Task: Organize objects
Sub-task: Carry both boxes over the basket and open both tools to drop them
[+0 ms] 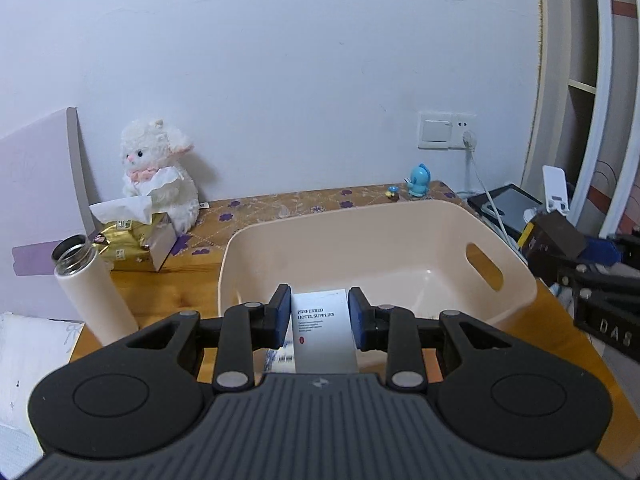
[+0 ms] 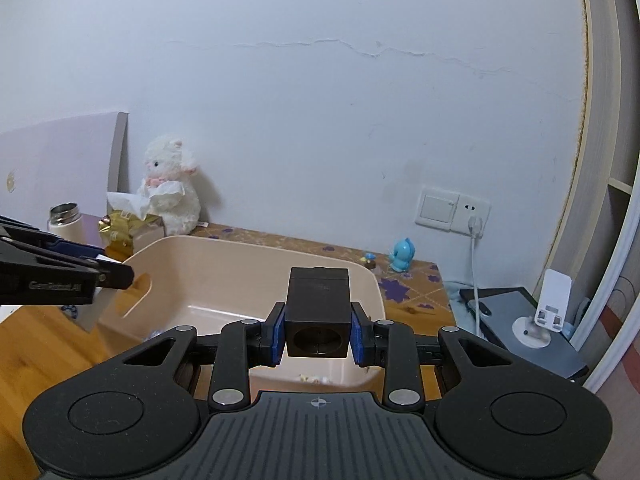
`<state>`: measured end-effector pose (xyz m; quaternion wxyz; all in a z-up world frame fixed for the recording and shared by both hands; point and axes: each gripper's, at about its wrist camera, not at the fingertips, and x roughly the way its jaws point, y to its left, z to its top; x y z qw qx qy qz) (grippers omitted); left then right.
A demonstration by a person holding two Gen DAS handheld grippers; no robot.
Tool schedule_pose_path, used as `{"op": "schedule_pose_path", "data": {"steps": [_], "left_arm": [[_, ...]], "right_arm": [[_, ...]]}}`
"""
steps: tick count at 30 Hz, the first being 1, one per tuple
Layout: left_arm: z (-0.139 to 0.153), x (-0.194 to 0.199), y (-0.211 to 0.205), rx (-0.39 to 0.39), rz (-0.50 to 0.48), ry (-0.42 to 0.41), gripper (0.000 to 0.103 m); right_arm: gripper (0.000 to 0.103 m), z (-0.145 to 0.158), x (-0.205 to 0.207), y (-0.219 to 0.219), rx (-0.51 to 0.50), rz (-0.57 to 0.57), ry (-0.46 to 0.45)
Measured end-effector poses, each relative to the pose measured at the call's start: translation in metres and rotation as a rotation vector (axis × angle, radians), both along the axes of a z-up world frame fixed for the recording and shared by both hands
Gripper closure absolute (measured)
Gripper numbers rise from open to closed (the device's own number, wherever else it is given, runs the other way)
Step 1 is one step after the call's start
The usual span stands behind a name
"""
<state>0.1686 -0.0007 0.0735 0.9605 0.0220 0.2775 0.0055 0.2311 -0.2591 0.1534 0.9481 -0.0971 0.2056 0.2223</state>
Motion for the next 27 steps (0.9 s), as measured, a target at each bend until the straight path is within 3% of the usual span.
{"op": "schedule_pose_path", "data": {"steps": [5, 15, 25, 26, 27], "left_arm": [[-0.007, 0.034, -0.008, 0.024, 0.009, 0.010, 0.070], [-0.055, 0.098, -0.008, 0.079, 0.065, 0.108, 0.070], [-0.085, 0.111, -0.007, 0.102, 0.054, 0.193, 0.069], [-0.085, 0.109, -0.008, 0.100, 0.047, 0.192, 0.069], [-0.084, 0.107, -0.008, 0.098, 0.039, 0.186, 0.069]], "right_arm": [[0.074, -0.007, 0.022, 0.015, -0.006, -0.016, 0.032], [0.074, -0.036, 0.060, 0.042, -0.042, -0.037, 0.116], [0.074, -0.068, 0.078, 0.059, -0.121, -0.034, 0.190], [0.072, -0.069, 0.078, 0.059, -0.124, -0.033, 0.191], [0.064, -0.070, 0.078, 0.058, -0.125, -0.030, 0.190]]}}
